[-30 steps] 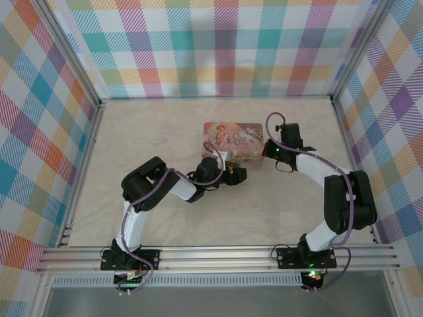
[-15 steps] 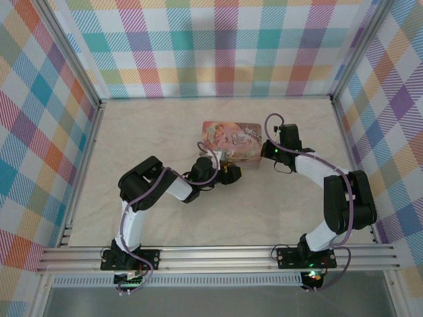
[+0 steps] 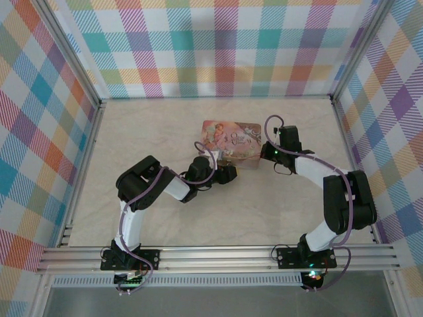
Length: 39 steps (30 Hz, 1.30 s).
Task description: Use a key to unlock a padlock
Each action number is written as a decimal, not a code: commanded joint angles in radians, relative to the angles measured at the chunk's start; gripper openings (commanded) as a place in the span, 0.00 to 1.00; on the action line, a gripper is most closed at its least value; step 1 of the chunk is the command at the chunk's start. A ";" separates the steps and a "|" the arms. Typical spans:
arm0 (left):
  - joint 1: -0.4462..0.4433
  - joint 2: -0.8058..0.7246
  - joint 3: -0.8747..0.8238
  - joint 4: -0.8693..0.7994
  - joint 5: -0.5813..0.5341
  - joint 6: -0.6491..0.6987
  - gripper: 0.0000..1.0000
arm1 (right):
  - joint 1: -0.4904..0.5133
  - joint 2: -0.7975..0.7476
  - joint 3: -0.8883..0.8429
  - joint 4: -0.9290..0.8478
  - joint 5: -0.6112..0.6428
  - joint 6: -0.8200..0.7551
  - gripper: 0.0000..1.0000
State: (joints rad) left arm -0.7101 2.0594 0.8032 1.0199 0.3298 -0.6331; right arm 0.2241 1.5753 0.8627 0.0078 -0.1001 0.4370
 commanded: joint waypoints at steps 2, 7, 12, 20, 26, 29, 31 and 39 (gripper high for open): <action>0.024 -0.015 0.009 -0.045 0.017 -0.013 0.37 | 0.012 -0.004 -0.027 -0.020 -0.030 0.008 0.00; 0.037 -0.025 0.002 -0.061 0.023 -0.012 0.31 | 0.012 -0.005 -0.028 -0.015 -0.035 0.010 0.00; 0.046 -0.030 0.012 -0.105 0.023 -0.013 0.38 | 0.014 -0.005 -0.033 -0.009 -0.038 0.012 0.00; 0.057 -0.025 0.014 -0.121 -0.013 -0.017 0.42 | 0.020 -0.008 -0.039 -0.009 -0.044 0.017 0.00; 0.071 -0.024 0.014 -0.098 -0.002 -0.034 0.33 | 0.020 -0.011 -0.037 -0.010 -0.042 0.016 0.00; 0.076 -0.026 0.011 -0.103 0.006 -0.034 0.27 | 0.021 -0.012 -0.041 -0.008 -0.039 0.017 0.00; 0.081 -0.024 0.008 -0.104 0.011 -0.037 0.24 | 0.021 -0.012 -0.044 -0.008 -0.039 0.018 0.00; 0.093 -0.020 0.007 -0.122 0.041 -0.042 0.11 | 0.023 -0.017 -0.046 -0.007 -0.041 0.019 0.00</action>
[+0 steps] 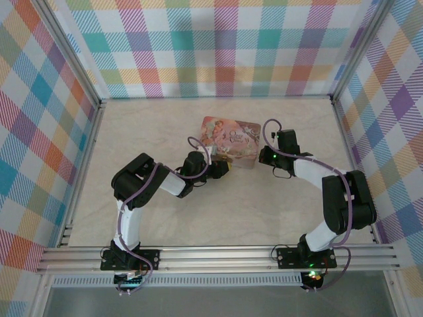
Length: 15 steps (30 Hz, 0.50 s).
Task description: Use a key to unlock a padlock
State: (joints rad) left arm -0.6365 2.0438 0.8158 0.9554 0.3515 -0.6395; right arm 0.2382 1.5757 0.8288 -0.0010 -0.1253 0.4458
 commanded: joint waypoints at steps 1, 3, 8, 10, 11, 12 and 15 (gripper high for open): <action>0.021 -0.004 -0.004 -0.061 0.025 -0.035 0.09 | 0.008 -0.018 -0.011 0.002 -0.015 0.010 0.00; 0.022 -0.008 0.002 -0.090 0.040 -0.034 0.08 | 0.009 -0.019 -0.013 0.001 -0.016 0.011 0.00; 0.024 -0.032 0.036 -0.245 0.097 0.000 0.08 | 0.008 -0.003 0.008 0.000 -0.010 0.000 0.00; 0.024 -0.041 0.051 -0.324 0.119 0.021 0.08 | 0.009 0.009 0.028 -0.004 -0.005 -0.004 0.00; 0.024 -0.043 0.056 -0.357 0.130 0.032 0.08 | 0.009 0.016 0.040 -0.007 -0.002 -0.008 0.00; 0.024 -0.046 0.059 -0.385 0.141 0.040 0.08 | 0.009 0.027 0.057 -0.011 0.003 -0.012 0.00; 0.024 -0.057 0.048 -0.425 0.155 0.051 0.08 | 0.008 0.061 0.106 -0.022 0.009 -0.022 0.00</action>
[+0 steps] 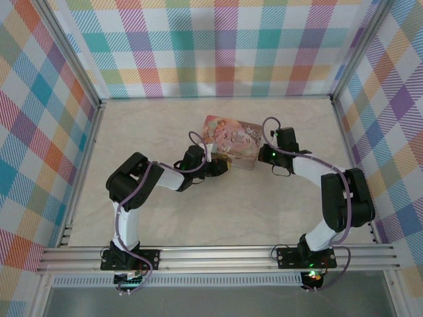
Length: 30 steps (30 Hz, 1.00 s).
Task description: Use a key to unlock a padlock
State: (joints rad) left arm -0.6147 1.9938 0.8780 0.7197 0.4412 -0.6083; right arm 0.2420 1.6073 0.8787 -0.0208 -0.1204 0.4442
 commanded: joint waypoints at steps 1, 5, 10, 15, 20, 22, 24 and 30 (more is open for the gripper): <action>0.003 -0.009 -0.021 -0.189 0.070 0.018 0.08 | 0.005 0.041 0.071 -0.002 0.004 -0.023 0.00; 0.001 -0.008 -0.038 -0.190 0.090 0.003 0.10 | 0.004 0.095 0.138 -0.016 -0.008 -0.028 0.00; 0.003 -0.013 -0.068 -0.173 0.049 0.001 0.15 | 0.005 0.127 0.174 -0.008 -0.033 -0.022 0.00; 0.009 -0.026 -0.079 -0.125 -0.034 -0.021 0.19 | 0.010 0.120 0.159 0.003 -0.048 -0.013 0.00; 0.012 -0.034 -0.060 -0.162 -0.044 -0.011 0.19 | 0.011 0.122 0.152 0.008 -0.043 -0.016 0.00; 0.015 -0.040 -0.066 -0.169 -0.054 -0.007 0.19 | 0.011 0.126 0.154 0.011 -0.041 -0.018 0.00; 0.020 -0.045 -0.077 -0.169 -0.061 -0.008 0.19 | 0.011 0.133 0.162 0.012 -0.039 -0.018 0.00; 0.027 -0.054 -0.098 -0.176 -0.054 -0.009 0.16 | 0.011 0.152 0.201 0.007 -0.041 -0.019 0.00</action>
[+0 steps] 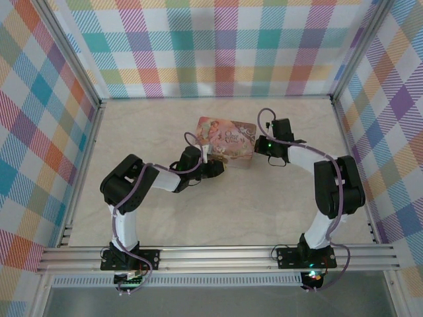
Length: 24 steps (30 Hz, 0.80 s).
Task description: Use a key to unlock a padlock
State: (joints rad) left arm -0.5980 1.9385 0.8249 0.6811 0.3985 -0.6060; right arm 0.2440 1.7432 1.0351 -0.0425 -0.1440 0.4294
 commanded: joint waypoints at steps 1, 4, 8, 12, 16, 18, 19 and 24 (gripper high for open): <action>0.011 0.000 -0.045 -0.145 -0.010 -0.011 0.16 | 0.009 0.019 0.050 0.028 -0.018 -0.005 0.00; 0.012 -0.006 -0.051 -0.158 -0.005 -0.008 0.17 | 0.008 0.031 0.069 0.023 -0.023 -0.005 0.00; 0.012 -0.016 -0.057 -0.164 0.002 -0.006 0.17 | 0.008 0.039 0.081 0.029 -0.019 0.003 0.00; 0.012 -0.019 -0.059 -0.170 -0.005 -0.001 0.19 | 0.009 0.060 0.107 0.029 -0.025 0.008 0.00; 0.012 -0.014 -0.055 -0.164 -0.025 -0.001 0.20 | 0.013 0.083 0.136 0.029 -0.040 0.020 0.00; 0.014 -0.014 -0.053 -0.161 -0.027 -0.003 0.21 | 0.017 0.092 0.147 0.026 -0.043 0.020 0.00; 0.014 -0.013 -0.053 -0.162 -0.029 -0.002 0.21 | 0.019 0.093 0.149 0.027 -0.043 0.020 0.00; 0.022 -0.018 -0.057 -0.180 -0.018 0.005 0.14 | 0.019 0.094 0.146 0.028 -0.033 0.016 0.00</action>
State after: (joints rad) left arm -0.5919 1.9125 0.8062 0.6487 0.3752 -0.5945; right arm 0.2478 1.8236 1.1542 -0.0418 -0.1474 0.4374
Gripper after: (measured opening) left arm 0.154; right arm 0.059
